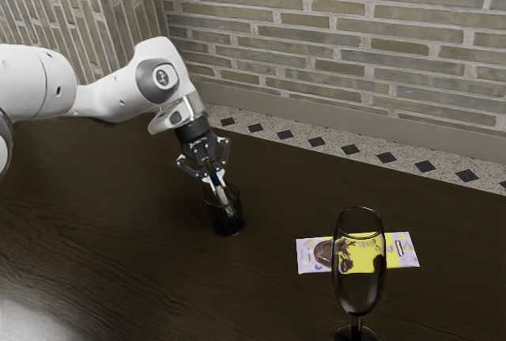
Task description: Take the marker out of the pen holder and place it to the left of the pen holder.
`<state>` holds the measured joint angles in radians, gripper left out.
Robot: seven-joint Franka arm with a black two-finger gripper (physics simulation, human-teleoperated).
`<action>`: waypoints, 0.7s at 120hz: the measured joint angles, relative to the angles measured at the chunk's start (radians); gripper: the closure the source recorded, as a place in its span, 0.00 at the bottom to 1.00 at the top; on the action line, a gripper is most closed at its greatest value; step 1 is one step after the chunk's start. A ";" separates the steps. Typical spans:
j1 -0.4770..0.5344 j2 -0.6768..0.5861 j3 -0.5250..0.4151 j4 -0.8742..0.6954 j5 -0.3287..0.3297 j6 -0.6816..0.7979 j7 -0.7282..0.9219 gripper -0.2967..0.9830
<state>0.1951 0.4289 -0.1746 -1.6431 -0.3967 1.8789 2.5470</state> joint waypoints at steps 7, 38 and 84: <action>0.001 -0.051 0.010 0.001 0.001 -0.008 0.003 0.81; 0.038 -0.127 0.114 0.124 0.060 -0.040 -0.001 0.83; 0.063 0.043 0.369 0.050 0.215 0.474 -0.050 0.85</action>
<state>0.2583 0.4714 0.1943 -1.5931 -0.1817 2.3524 2.4975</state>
